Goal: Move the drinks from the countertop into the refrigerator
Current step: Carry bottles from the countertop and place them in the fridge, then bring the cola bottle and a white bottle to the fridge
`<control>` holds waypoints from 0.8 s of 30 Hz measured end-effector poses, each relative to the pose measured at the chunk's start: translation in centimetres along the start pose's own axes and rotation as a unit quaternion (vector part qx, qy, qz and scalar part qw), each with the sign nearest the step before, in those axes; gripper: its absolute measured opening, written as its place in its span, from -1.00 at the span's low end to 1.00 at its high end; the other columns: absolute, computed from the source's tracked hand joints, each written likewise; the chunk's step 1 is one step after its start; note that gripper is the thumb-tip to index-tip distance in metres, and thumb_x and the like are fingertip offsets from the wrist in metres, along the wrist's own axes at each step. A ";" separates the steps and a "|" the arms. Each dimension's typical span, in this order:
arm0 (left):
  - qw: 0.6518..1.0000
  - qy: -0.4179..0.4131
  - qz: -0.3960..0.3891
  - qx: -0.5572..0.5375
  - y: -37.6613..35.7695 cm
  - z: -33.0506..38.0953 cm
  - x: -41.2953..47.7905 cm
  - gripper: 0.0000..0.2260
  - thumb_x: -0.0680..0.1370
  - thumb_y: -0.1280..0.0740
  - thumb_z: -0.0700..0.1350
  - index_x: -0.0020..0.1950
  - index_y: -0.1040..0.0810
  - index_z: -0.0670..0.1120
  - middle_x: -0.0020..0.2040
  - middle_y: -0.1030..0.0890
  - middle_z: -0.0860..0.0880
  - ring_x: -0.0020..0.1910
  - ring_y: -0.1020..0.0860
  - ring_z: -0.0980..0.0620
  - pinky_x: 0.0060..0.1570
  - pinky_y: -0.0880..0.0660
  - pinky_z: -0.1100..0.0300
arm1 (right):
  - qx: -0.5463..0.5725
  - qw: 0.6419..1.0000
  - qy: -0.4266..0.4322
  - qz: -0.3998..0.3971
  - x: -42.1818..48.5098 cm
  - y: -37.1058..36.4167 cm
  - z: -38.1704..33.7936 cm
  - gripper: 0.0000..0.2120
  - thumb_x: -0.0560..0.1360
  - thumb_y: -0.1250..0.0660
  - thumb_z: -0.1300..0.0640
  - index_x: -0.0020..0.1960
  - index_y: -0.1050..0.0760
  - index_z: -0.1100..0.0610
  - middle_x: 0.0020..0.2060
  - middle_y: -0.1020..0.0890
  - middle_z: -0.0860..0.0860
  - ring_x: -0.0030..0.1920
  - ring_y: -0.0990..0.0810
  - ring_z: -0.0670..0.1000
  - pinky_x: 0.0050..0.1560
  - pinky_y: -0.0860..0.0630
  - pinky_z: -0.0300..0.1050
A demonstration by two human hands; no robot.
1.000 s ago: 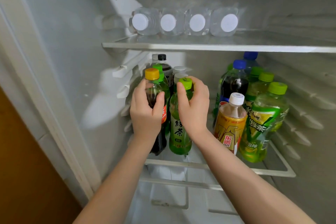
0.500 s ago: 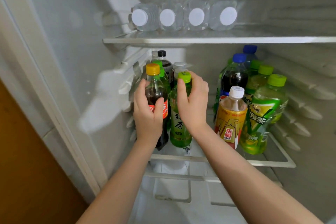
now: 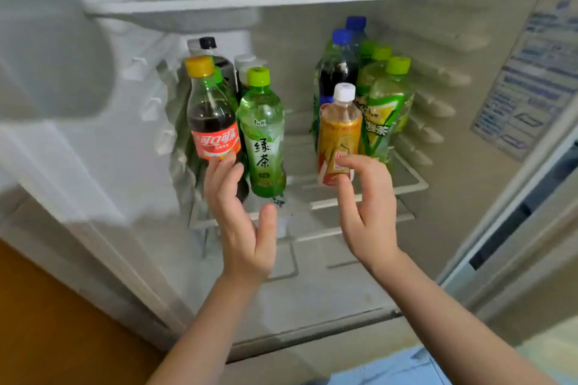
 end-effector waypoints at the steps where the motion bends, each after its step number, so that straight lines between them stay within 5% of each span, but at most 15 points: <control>1: 1.000 0.003 -0.022 -0.018 -0.4 0.5 -1.2 -0.60 0.59 -0.12 -0.06 0.29 -0.30 -0.33 0.33 -0.31 -0.33 0.39 -0.23 -0.32 0.41 -0.16 -0.18 | -0.027 1.000 -0.004 -0.004 -1.7 1.4 0.4 -0.78 0.55 -0.17 0.16 0.10 -0.50 0.21 0.01 -0.51 -0.06 0.06 -0.48 -0.04 0.12 -0.37 -0.20; 6: 0.969 0.114 -0.180 -0.122 -4.2 2.3 -8.8 -0.75 0.59 -0.13 -0.08 0.18 -0.43 -0.17 0.22 -0.45 -0.07 0.27 -0.42 -0.11 0.30 -0.34 -0.04 | -0.189 0.972 -0.127 -0.051 -12.6 8.6 3.0 -0.75 0.53 -0.16 0.13 0.06 -0.52 0.23 -0.07 -0.58 0.05 -0.03 -0.49 0.03 0.01 -0.37 -0.12; 9: 0.917 0.170 -0.313 -0.180 -7.4 3.8 -15.0 -0.81 0.57 -0.15 -0.06 0.10 -0.47 -0.06 0.12 -0.48 0.19 0.15 -0.47 0.09 0.20 -0.38 0.15 | -0.273 0.930 -0.239 -0.056 -20.5 13.7 3.4 -0.76 0.53 -0.16 0.11 0.03 -0.53 0.20 -0.11 -0.59 0.03 -0.10 -0.50 0.04 -0.08 -0.40 -0.08; 11: 0.870 0.185 -0.413 -0.197 -9.4 4.7 -20.1 -0.79 0.56 -0.18 -0.02 0.07 -0.52 -0.08 0.04 -0.51 0.18 0.09 -0.49 0.16 0.14 -0.40 0.23 | -0.324 0.885 -0.330 -0.057 -26.7 17.2 3.1 -0.82 0.52 -0.22 0.14 0.02 -0.54 0.18 -0.11 -0.61 0.02 -0.09 -0.54 0.05 -0.08 -0.41 -0.11; 13: 0.794 0.212 -0.535 -0.193 -10.9 5.6 -25.9 -0.82 0.56 -0.23 -0.03 0.06 -0.53 -0.07 0.01 -0.53 0.11 0.04 -0.53 0.10 0.05 -0.43 0.22 | -0.352 0.813 -0.460 -0.064 -33.5 20.5 2.1 -0.85 0.53 -0.27 0.16 0.04 -0.55 0.17 -0.09 -0.63 0.03 -0.05 -0.56 0.11 -0.05 -0.40 -0.13; 17: 0.586 0.285 -0.748 -0.125 -10.6 7.3 -37.4 -0.94 0.59 -0.27 -0.13 -0.01 -0.51 0.02 -0.04 -0.59 0.00 0.01 -0.56 -0.02 -0.11 -0.39 0.24 | -0.335 0.618 -0.708 -0.058 -48.1 25.3 -2.5 -0.80 0.56 -0.22 0.08 0.10 -0.54 0.12 0.02 -0.62 0.06 0.08 -0.55 0.13 -0.03 -0.38 -0.10; 22: 0.405 0.241 -0.882 -0.014 -6.7 9.3 -45.8 -0.93 0.60 -0.23 -0.09 -0.01 -0.47 -0.06 0.07 -0.59 -0.16 0.10 -0.54 -0.12 0.11 -0.42 0.12 | -0.283 0.441 -0.851 0.030 -61.6 27.0 -12.5 -0.80 0.57 -0.17 0.08 0.03 -0.53 0.14 0.01 -0.64 0.11 0.04 -0.56 0.17 -0.15 -0.31 -0.13; 24: 0.370 0.206 -0.906 0.019 -5.6 10.8 -47.6 -0.89 0.61 -0.21 -0.07 0.01 -0.47 -0.08 0.06 -0.58 -0.14 0.09 -0.55 -0.10 0.05 -0.41 0.14 | -0.250 0.401 -0.878 0.070 -65.5 27.0 -16.1 -0.82 0.57 -0.17 0.09 -0.11 -0.49 0.12 -0.02 -0.64 0.15 0.01 -0.57 0.17 -0.18 -0.28 -0.14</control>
Point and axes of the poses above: each hand's wrist, its own x-axis towards the middle knuckle, its own y-axis out of the back of the hand, z = x × y, the point moved 4 cm from there along x, towards the middle knuckle
